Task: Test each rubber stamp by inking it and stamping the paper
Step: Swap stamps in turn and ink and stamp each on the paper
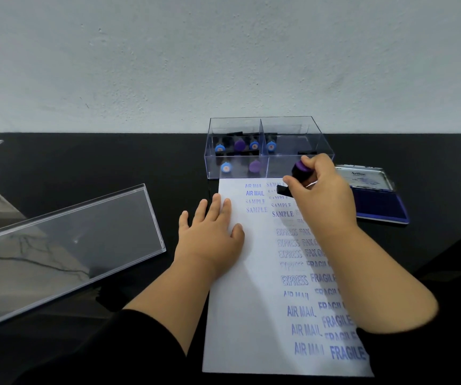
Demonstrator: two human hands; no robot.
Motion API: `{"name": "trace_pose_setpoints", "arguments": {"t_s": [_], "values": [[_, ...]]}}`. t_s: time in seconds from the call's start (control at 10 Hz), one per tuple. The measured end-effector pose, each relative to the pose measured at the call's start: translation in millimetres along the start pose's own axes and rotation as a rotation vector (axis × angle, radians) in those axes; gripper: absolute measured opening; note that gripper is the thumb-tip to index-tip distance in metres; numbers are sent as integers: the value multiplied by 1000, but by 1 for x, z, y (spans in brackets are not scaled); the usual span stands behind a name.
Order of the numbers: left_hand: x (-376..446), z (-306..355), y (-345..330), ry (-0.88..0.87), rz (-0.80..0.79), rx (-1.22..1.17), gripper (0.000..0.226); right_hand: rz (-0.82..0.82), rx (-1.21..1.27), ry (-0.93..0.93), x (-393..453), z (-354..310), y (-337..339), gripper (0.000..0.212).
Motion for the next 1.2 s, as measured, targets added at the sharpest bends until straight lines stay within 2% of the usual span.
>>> {"name": "trace_pose_setpoints", "arguments": {"t_s": [0.8,1.2], "values": [[0,0,0,-5,-2,4,57,-4,-39,0,2,2,7,30],[1,0,0,-12,-4,18,58,163,-161,-151,1,50,68,20]]}}
Point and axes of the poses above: each hand's wrist, its own x-axis towards the middle knuckle, its own y-axis out of the back of the hand, z = x × y, the point moved 10 cm from there along x, towards the middle knuckle, and after that the axes turned 7 degrees about -y, right-handed, at the moved point
